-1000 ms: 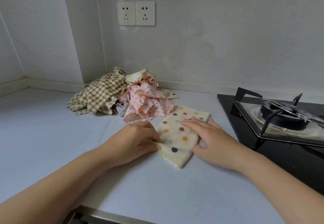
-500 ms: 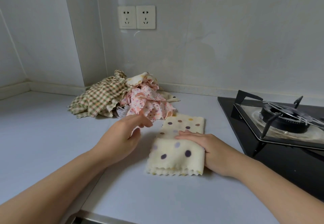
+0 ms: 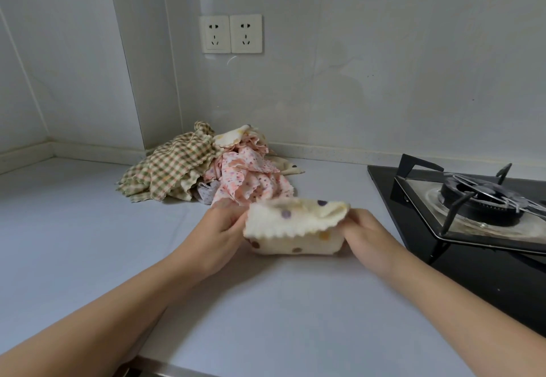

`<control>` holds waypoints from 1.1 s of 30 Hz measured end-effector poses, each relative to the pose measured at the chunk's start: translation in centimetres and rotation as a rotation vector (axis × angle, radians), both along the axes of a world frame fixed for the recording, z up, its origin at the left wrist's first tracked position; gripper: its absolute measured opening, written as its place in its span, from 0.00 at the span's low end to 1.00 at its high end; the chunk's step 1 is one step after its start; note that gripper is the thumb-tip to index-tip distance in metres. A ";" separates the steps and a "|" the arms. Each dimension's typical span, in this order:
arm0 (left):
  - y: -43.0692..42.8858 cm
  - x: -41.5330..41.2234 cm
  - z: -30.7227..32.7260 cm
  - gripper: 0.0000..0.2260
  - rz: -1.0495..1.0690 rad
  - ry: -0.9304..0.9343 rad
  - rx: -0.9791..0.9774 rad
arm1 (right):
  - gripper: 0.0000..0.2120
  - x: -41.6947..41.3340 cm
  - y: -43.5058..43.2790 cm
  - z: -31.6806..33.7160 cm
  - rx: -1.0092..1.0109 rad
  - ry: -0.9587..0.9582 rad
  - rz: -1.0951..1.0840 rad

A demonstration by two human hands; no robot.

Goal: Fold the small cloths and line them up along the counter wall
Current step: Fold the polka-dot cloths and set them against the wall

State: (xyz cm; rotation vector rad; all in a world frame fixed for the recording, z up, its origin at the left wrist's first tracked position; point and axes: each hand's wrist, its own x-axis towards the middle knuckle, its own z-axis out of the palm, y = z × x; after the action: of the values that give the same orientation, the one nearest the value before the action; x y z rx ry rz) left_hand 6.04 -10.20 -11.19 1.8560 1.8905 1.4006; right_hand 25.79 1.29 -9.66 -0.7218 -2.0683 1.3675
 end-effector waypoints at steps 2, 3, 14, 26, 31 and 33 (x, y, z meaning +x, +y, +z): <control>0.3 0.5 0.1 0.25 0.079 -0.138 -0.042 | 0.17 -0.2 0.3 -0.2 -0.074 -0.010 -0.091; 0.5 0.7 0.0 0.23 0.126 -0.154 -0.073 | 0.17 -0.4 0.5 -0.5 -0.099 -0.008 -0.122; 1.0 2.4 0.0 0.08 0.431 -0.047 -0.213 | 0.08 -1.7 1.8 -1.8 0.335 -0.165 -0.398; 0.3 1.9 -0.5 0.19 -0.020 0.714 -0.197 | 0.28 -0.3 2.4 -1.3 0.764 -0.578 0.013; -0.2 0.7 -0.2 0.20 0.011 0.708 -0.132 | 0.21 0.3 2.4 -1.0 0.760 -0.555 0.046; -0.3 1.5 -0.4 0.20 -0.077 0.722 -0.182 | 0.21 0.4 2.3 -1.0 0.751 -0.541 0.077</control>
State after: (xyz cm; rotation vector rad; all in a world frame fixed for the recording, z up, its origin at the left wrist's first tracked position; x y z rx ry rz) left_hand 7.56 -10.49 -11.59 2.5091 2.0876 0.5219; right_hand 26.16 3.54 -10.61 -0.7120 -2.7827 0.3400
